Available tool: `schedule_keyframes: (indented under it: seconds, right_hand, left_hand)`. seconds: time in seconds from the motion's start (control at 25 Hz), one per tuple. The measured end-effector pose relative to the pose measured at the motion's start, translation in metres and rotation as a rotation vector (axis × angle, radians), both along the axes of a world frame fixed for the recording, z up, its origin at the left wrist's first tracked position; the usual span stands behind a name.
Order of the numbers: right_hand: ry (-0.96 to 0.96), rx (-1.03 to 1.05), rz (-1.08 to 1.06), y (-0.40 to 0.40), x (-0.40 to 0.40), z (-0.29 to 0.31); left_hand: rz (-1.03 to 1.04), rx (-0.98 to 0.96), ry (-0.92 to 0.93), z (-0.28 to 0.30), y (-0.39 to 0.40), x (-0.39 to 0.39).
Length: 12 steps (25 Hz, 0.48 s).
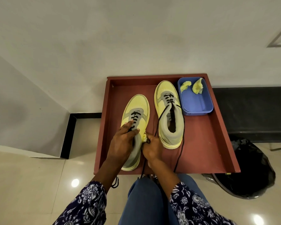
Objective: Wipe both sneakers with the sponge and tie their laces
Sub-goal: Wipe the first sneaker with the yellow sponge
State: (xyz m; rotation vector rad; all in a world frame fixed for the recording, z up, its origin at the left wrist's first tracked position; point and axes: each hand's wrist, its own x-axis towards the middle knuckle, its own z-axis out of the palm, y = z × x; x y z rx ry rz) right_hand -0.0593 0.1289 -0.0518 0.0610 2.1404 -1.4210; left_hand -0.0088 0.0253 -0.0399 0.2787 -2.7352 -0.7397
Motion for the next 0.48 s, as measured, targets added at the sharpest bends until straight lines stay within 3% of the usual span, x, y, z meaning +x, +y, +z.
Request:
schedule_keyframes:
  seconds: [0.48]
  right_hand:
    - [0.016, 0.058, -0.168, -0.027, -0.029, -0.018]
  left_hand:
    - [0.050, -0.078, -0.004, 0.003, -0.004, 0.019]
